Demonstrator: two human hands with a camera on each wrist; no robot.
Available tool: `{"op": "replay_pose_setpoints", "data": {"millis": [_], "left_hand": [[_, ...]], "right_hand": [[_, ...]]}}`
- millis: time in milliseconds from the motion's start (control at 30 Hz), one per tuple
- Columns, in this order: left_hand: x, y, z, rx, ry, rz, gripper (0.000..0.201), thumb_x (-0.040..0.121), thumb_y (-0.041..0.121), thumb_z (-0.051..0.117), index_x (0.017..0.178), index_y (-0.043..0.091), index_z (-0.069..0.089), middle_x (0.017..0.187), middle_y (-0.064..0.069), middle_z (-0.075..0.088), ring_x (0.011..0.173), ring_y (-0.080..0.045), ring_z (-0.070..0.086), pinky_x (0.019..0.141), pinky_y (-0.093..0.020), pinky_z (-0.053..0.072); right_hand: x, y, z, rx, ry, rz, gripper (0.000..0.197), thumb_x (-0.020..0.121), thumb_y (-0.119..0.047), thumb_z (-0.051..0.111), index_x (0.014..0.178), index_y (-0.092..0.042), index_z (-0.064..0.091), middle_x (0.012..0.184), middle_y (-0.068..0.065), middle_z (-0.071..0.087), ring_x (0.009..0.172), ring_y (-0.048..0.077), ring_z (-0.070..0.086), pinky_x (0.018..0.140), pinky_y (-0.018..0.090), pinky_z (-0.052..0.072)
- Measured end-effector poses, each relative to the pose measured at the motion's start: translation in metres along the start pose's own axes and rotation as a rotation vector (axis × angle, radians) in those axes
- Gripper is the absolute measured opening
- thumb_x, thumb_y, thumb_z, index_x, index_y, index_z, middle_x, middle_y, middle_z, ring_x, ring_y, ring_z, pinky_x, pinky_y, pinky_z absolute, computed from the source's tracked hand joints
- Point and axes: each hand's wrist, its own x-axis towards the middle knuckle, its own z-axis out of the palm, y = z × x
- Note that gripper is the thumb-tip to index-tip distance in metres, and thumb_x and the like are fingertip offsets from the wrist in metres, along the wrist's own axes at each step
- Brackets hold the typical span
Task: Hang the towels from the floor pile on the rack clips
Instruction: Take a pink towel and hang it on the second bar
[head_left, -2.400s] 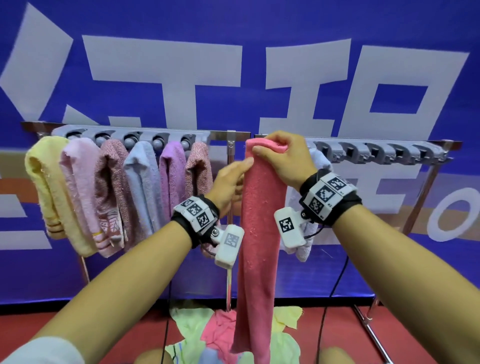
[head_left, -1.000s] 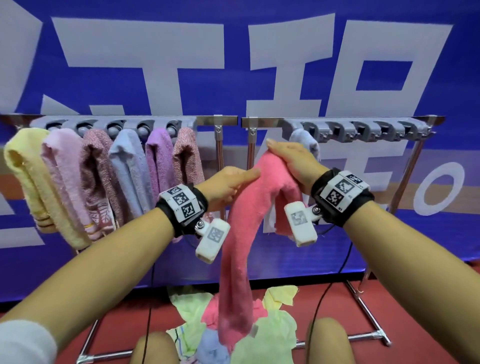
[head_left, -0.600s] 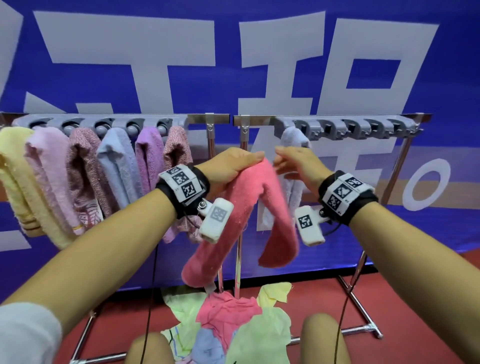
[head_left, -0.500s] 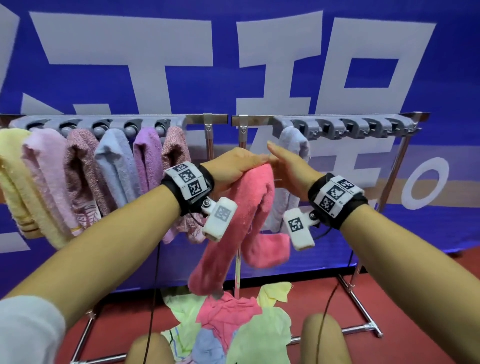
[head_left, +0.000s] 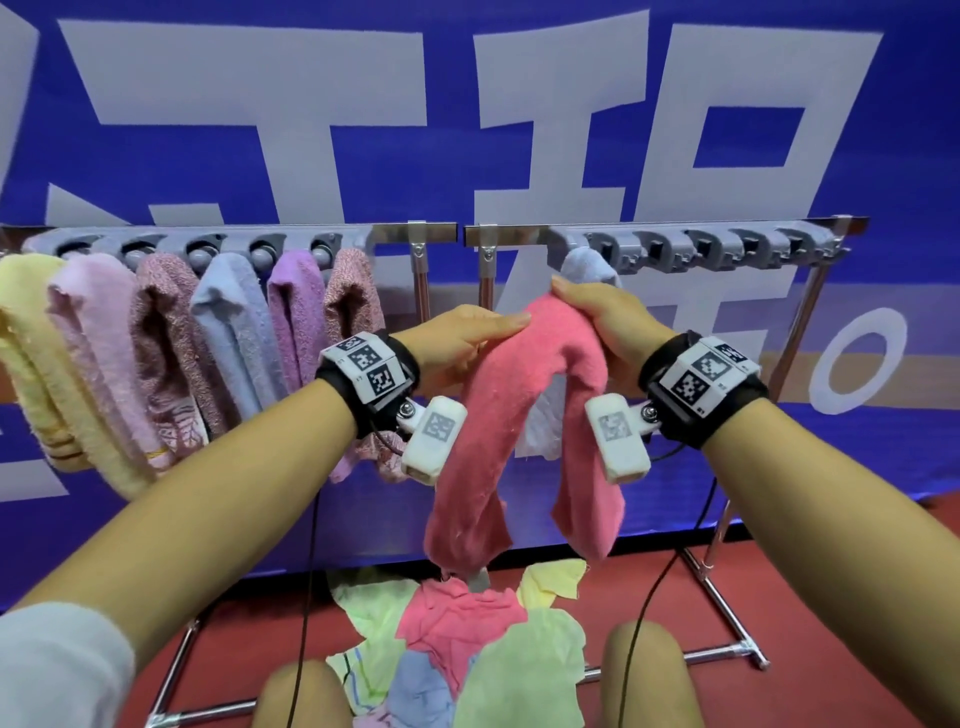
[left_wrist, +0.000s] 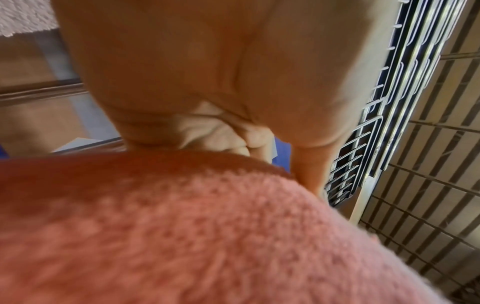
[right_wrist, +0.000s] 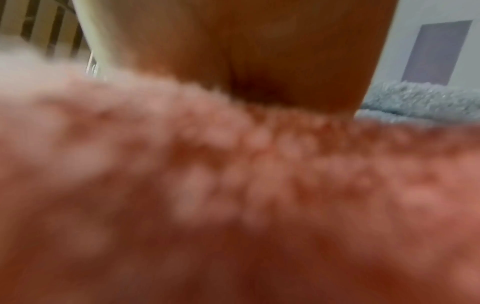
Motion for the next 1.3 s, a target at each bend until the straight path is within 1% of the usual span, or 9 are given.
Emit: {"op": "replay_pose_setpoints", "data": {"millis": [100, 233, 367, 567, 667, 867, 1033, 1167, 1300], "left_hand": [[0.008, 0.001, 0.011, -0.079, 0.037, 0.050, 0.038, 0.101, 0.028, 0.051, 0.112, -0.007, 0.061, 0.073, -0.010, 0.069, 0.060, -0.018, 0.064, 0.061, -0.029, 0.055], [0.028, 0.001, 0.034, -0.117, 0.051, 0.099, 0.044, 0.098, 0.034, 0.056, 0.117, -0.006, 0.063, 0.104, -0.027, 0.063, 0.090, -0.033, 0.061, 0.093, -0.051, 0.048], [0.049, 0.007, 0.051, -0.081, 0.097, 0.105, 0.034, 0.101, 0.030, 0.051, 0.106, 0.000, 0.066, 0.089, -0.015, 0.069, 0.077, -0.023, 0.065, 0.073, -0.034, 0.056], [0.088, 0.016, 0.075, -0.002, 0.220, 0.200, 0.015, 0.098, 0.024, 0.059, 0.092, 0.012, 0.065, 0.078, -0.004, 0.064, 0.064, -0.012, 0.057, 0.056, -0.023, 0.049], [0.107, 0.019, 0.086, 0.162, 0.349, 0.280, 0.008, 0.094, 0.018, 0.065, 0.087, 0.016, 0.062, 0.063, 0.008, 0.059, 0.050, -0.001, 0.051, 0.049, -0.018, 0.040], [0.134, 0.018, 0.105, 0.328, 0.475, 0.488, 0.012, 0.090, 0.007, 0.065, 0.095, 0.016, 0.061, 0.090, -0.001, 0.066, 0.078, -0.009, 0.060, 0.066, -0.022, 0.050], [0.149, 0.019, 0.111, 0.486, 0.615, 0.571, 0.010, 0.086, 0.009, 0.063, 0.092, 0.017, 0.065, 0.090, 0.003, 0.070, 0.083, -0.009, 0.064, 0.076, -0.019, 0.050], [0.155, 0.018, 0.109, 0.679, 0.598, 0.558, 0.024, 0.076, 0.025, 0.057, 0.098, 0.023, 0.064, 0.099, 0.009, 0.069, 0.099, -0.012, 0.063, 0.092, -0.032, 0.051], [0.161, 0.016, 0.107, 0.891, 0.556, 0.513, 0.056, 0.071, 0.057, 0.056, 0.119, 0.028, 0.061, 0.114, 0.012, 0.067, 0.108, -0.010, 0.059, 0.101, -0.042, 0.043]], "right_hand": [[0.001, 0.003, -0.016, -0.018, 0.057, 0.005, 0.036, 0.095, -0.035, 0.057, 0.100, 0.000, 0.065, 0.090, 0.017, 0.070, 0.082, 0.028, 0.066, 0.088, 0.045, 0.051], [-0.003, 0.008, -0.027, -0.052, -0.061, 0.186, 0.064, 0.084, -0.052, 0.064, 0.124, -0.003, 0.061, 0.118, 0.021, 0.067, 0.104, 0.034, 0.065, 0.099, 0.047, 0.049], [-0.007, 0.002, -0.049, 0.040, -0.036, 0.167, 0.045, 0.083, -0.035, 0.063, 0.113, -0.001, 0.064, 0.100, 0.019, 0.070, 0.087, 0.030, 0.069, 0.079, 0.041, 0.057], [-0.003, -0.007, -0.085, 0.057, 0.108, 0.042, 0.030, 0.099, -0.025, 0.048, 0.110, 0.000, 0.062, 0.091, 0.012, 0.068, 0.080, 0.022, 0.065, 0.074, 0.029, 0.056], [0.002, -0.013, -0.109, 0.087, 0.202, 0.010, 0.024, 0.098, -0.023, 0.050, 0.094, -0.003, 0.062, 0.081, 0.011, 0.065, 0.071, 0.021, 0.062, 0.072, 0.034, 0.052], [0.011, -0.025, -0.155, 0.024, 0.364, -0.119, 0.021, 0.093, -0.009, 0.054, 0.072, -0.008, 0.061, 0.056, -0.001, 0.063, 0.052, 0.012, 0.058, 0.057, 0.024, 0.049], [0.026, -0.031, -0.185, -0.179, 0.408, -0.148, 0.017, 0.088, -0.012, 0.061, 0.071, -0.011, 0.063, 0.068, 0.005, 0.059, 0.063, 0.018, 0.054, 0.066, 0.032, 0.044], [0.045, -0.036, -0.184, -0.273, 0.360, -0.154, 0.018, 0.080, -0.020, 0.068, 0.063, -0.015, 0.065, 0.063, 0.001, 0.061, 0.064, 0.018, 0.053, 0.067, 0.035, 0.042], [0.068, -0.041, -0.178, -0.294, 0.315, -0.103, 0.029, 0.063, -0.040, 0.073, 0.072, -0.012, 0.074, 0.082, 0.016, 0.070, 0.073, 0.026, 0.061, 0.073, 0.040, 0.051]]}}
